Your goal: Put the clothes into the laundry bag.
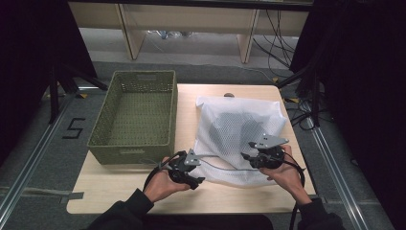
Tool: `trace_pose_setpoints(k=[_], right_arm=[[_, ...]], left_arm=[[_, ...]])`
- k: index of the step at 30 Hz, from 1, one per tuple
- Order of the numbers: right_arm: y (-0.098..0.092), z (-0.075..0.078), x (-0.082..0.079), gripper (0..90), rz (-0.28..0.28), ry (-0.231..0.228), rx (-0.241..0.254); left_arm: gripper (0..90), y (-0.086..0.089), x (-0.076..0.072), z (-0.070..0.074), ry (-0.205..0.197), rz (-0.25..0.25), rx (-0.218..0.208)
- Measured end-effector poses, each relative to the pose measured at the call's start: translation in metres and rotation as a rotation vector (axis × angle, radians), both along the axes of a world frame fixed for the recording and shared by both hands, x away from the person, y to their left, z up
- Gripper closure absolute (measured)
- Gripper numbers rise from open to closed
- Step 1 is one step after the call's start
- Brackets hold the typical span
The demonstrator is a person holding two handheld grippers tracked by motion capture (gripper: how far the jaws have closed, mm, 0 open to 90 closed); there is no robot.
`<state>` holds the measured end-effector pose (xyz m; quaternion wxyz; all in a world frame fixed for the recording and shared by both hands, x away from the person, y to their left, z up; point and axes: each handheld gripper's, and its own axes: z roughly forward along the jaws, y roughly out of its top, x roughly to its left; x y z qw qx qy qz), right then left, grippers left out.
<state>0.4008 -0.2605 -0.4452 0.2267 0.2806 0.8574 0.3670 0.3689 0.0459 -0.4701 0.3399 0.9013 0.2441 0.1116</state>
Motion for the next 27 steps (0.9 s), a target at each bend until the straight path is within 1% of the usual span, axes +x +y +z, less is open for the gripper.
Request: trace_pose_setpoints(k=[1, 2, 3, 4, 5, 6, 7, 8, 9, 10, 11, 12, 13, 14, 15, 16, 17, 18, 19, 20, 21, 22, 23, 24, 25, 26, 27], right_arm=[[-0.002, 0.0, 0.0, 48.0, -0.015, -0.006, 0.004], [-0.004, 0.0, 0.0, 48.0, -0.033, 0.002, 0.015], [-0.006, 0.0, 0.0, 47.5, -0.033, 0.018, 0.021], [-0.008, 0.0, 0.0, 47.4, -0.038, 0.015, 0.027], [-0.01, -0.001, 0.0, 46.7, -0.024, 0.018, 0.022], [-0.011, -0.001, -0.001, 45.5, -0.047, 0.02, 0.024], [-0.012, -0.001, -0.002, 44.5, -0.054, 0.022, 0.025], [-0.013, -0.002, -0.002, 44.2, -0.054, 0.021, 0.022], [-0.013, -0.002, -0.002, 43.7, -0.06, 0.019, 0.021], [-0.014, -0.003, -0.003, 43.3, -0.064, 0.022, 0.018], [-0.014, -0.004, -0.004, 42.9, -0.068, 0.024, 0.019], [-0.015, -0.004, -0.005, 42.6, -0.068, 0.038, 0.022], [-0.015, -0.005, -0.006, 42.4, -0.066, 0.021, 0.017], [-0.015, -0.005, -0.007, 42.5, -0.08, 0.041, 0.023], [-0.015, -0.006, -0.009, 42.6, -0.081, 0.05, 0.028], [-0.016, -0.005, -0.009, 42.6, -0.073, 0.045, 0.024], [-0.016, -0.006, -0.009, 42.5, -0.057, 0.046, 0.02], [-0.016, -0.006, -0.011, 42.4, -0.069, 0.037, 0.018], [-0.016, -0.007, -0.012, 42.2, -0.064, 0.058, 0.025], [-0.016, -0.008, -0.013, 42.1, -0.067, 0.058, 0.028], [-0.016, -0.008, -0.014, 42.0, -0.066, 0.048, 0.024], [-0.016, -0.008, -0.015, 42.0, -0.059, 0.06, 0.033], [-0.015, -0.008, -0.017, 41.8, -0.062, 0.074, 0.034], [-0.015, -0.008, -0.018, 41.7, -0.053, 0.07, 0.029], [-0.015, -0.008, -0.02, 41.5, -0.056, 0.064, 0.032], [-0.015, -0.008, -0.021, 41.4, -0.047, 0.064, 0.029], [-0.013, -0.008, -0.024, 41.2, -0.061, 0.081, 0.042]], left_arm=[[36.6, 0.001, -0.001, 0.0, -0.006, 0.002, -0.001], [36.0, 0.003, -0.001, 0.001, -0.008, 0.001, -0.01], [35.1, 0.004, -0.002, 0.0, -0.006, 0.007, -0.015], [34.4, 0.005, -0.003, 0.0, -0.013, 0.017, -0.018], [34.3, 0.007, -0.004, 0.0, -0.02, 0.008, -0.01], [34.0, 0.008, -0.005, 0.0, -0.023, 0.018, -0.008], [33.7, 0.008, -0.006, -0.001, -0.019, 0.02, -0.019], [33.5, 0.01, -0.006, -0.001, -0.026, 0.022, -0.016], [33.2, 0.01, -0.008, 0.0, -0.023, 0.023, -0.02], [32.9, 0.011, -0.008, 0.0, -0.03, 0.026, -0.017], [32.4, 0.011, -0.009, 0.0, -0.028, 0.025, -0.021], [32.0, 0.012, -0.01, 0.0, -0.027, 0.023, -0.022], [31.0, 0.012, -0.011, 0.0, -0.031, 0.033, -0.021], [30.5, 0.012, -0.012, 0.0, -0.025, 0.027, -0.03], [28.3, 0.012, -0.013, 0.0, -0.027, 0.035, -0.029], [25.5, 0.013, -0.014, 0.0, -0.026, 0.037, -0.027], [25.2, 0.014, -0.014, 0.0, -0.032, 0.043, -0.024], [25.3, 0.014, -0.015, 0.0, -0.023, 0.042, -0.038], [25.1, 0.015, -0.016, 0.0, -0.031, 0.05, -0.033], [24.6, 0.016, -0.016, 0.0, -0.03, 0.05, -0.04], [23.4, 0.017, -0.016, 0.0, -0.036, 0.048, -0.041], [22.1, 0.017, -0.017, 0.0, -0.028, 0.055, -0.049], [21.4, 0.019, -0.018, 0.0, -0.033, 0.056, -0.05], [21.4, 0.021, -0.017, 0.0, -0.049, 0.047, -0.039], [21.4, 0.021, -0.019, -0.001, -0.027, 0.061, -0.059], [21.4, 0.023, -0.02, -0.001, -0.033, 0.064, -0.058], [21.3, 0.024, -0.019, -0.001, -0.048, 0.051, -0.043]])
